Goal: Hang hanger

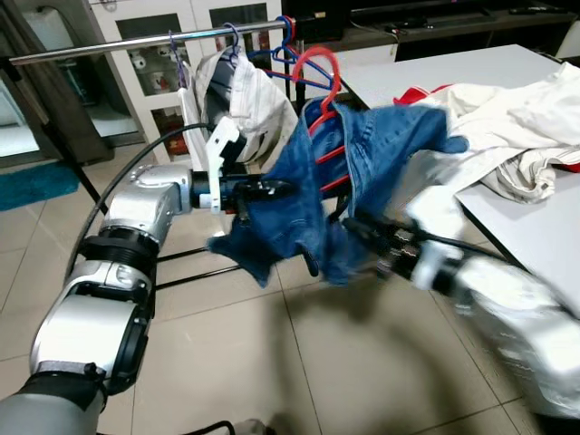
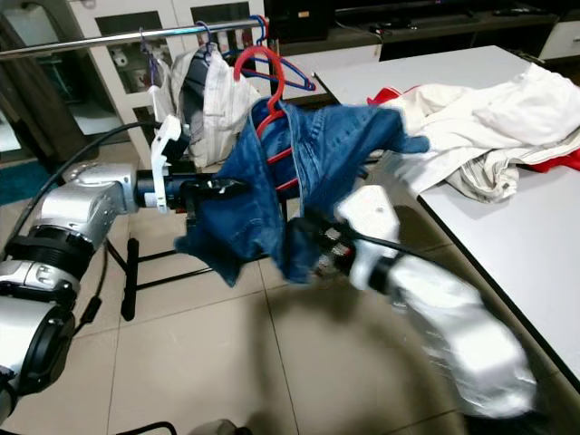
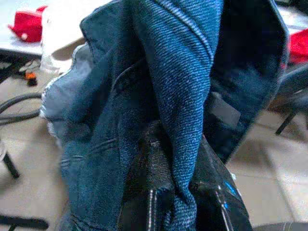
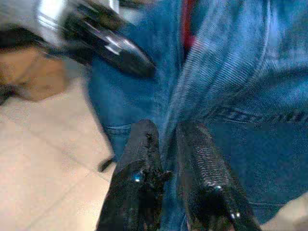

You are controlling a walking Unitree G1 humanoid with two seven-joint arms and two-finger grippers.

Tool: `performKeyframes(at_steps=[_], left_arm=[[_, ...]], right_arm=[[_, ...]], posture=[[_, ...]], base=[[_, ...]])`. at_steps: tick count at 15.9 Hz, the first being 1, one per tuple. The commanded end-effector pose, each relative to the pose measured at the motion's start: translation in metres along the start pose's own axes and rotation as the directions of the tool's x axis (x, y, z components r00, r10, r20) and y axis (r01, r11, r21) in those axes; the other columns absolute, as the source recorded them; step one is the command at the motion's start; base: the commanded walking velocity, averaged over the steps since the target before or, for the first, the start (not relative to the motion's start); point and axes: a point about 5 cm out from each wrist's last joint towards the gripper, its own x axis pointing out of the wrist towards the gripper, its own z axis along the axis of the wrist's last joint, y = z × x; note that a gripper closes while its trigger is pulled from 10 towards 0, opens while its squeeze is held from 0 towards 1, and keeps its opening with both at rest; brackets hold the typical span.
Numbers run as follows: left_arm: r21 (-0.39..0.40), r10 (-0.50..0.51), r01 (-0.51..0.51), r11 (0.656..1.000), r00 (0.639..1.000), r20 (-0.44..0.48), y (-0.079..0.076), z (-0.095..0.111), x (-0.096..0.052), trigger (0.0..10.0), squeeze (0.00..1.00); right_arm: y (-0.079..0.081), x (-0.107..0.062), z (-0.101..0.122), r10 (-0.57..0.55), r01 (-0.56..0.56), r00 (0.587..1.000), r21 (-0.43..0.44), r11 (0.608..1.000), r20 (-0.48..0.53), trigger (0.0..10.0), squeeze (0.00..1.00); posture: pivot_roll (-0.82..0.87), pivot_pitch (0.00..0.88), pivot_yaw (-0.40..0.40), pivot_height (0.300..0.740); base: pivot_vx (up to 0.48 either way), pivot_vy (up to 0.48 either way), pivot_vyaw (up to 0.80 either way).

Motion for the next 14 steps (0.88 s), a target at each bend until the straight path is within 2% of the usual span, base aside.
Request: performKeyframes(at_steps=[1,3,5,6,7,8,9,11,13,14], left_arm=[[0.06,0.002,-0.002,0.998,1.0,-0.007,0.001,0.012,-0.004,0.0,0.0],[0.097,-0.025,0.031,0.995,0.998,-0.063,0.0,0.007,-0.008,0.0,0.0],[0.112,-0.04,0.051,0.992,0.995,-0.093,0.0,0.005,-0.009,0.0,0.0],[0.144,-0.101,0.12,0.982,0.986,-0.136,-0.004,0.002,-0.009,0.0,0.0],[0.177,-0.218,0.254,0.951,0.956,-0.196,-0.013,0.001,-0.009,0.0,0.0],[0.183,-0.254,0.295,0.938,0.943,-0.217,-0.017,0.0,-0.008,0.0,0.0],[0.183,-0.254,0.295,0.938,0.943,-0.217,-0.017,0.0,-0.008,0.0,0.0],[0.22,-0.335,0.402,0.889,0.898,-0.285,-0.027,-0.001,-0.005,0.0,0.0],[0.261,-0.343,0.433,0.863,0.881,-0.326,-0.03,-0.001,-0.002,0.0,0.0],[0.275,-0.347,0.446,0.852,0.874,-0.34,-0.032,0.0,0.0,0.0,0.0]], right_arm=[[0.001,-0.01,0.013,0.056,-0.055,0.997,-0.014,0.998,0.05,10.0,1.0],[-0.007,-0.042,0.024,0.142,-0.142,0.99,-0.055,0.988,-0.001,10.0,1.0],[-0.012,-0.051,0.031,0.167,-0.167,0.986,-0.075,0.983,-0.012,10.0,1.0],[-0.025,-0.053,0.041,0.125,-0.123,0.992,-0.11,0.986,0.009,10.0,1.0],[-0.032,-0.047,0.051,0.129,-0.122,0.99,-0.127,0.984,0.047,10.0,1.0],[-0.03,-0.043,0.052,0.161,-0.153,0.986,-0.122,0.981,0.053,10.0,1.0],[-0.03,-0.043,0.052,0.161,-0.153,0.986,-0.122,0.981,0.053,10.0,1.0],[-0.024,-0.03,0.049,0.261,-0.258,0.965,-0.108,0.96,0.02,10.0,1.0],[-0.021,-0.02,0.042,0.324,-0.325,0.946,-0.095,0.941,-0.027,10.0,0.0],[-0.016,-0.014,0.04,0.379,-0.381,0.925,-0.078,0.921,-0.039,10.0,0.0]], posture=[[0.01,0.0,0.101,0.74],[-0.01,0.0,0.112,0.74],[-0.01,0.0,0.112,0.74],[-0.03,0.0,0.116,0.74],[-0.03,0.0,0.112,0.74],[-0.03,0.0,0.111,0.74],[-0.03,0.0,0.111,0.74],[-0.02,0.0,0.1,0.74],[-0.02,0.0,0.097,0.74],[-0.02,0.0,0.094,0.74]], base=[[0.0,0.0,0.0],[0.0,0.0,0.0],[0.0,0.0,0.0],[0.0,0.0,0.0],[0.0,0.0,0.0],[0.0,0.0,0.0],[0.0,0.0,0.0],[0.0,0.0,0.0],[0.0,0.0,0.0],[0.0,0.0,0.0]])
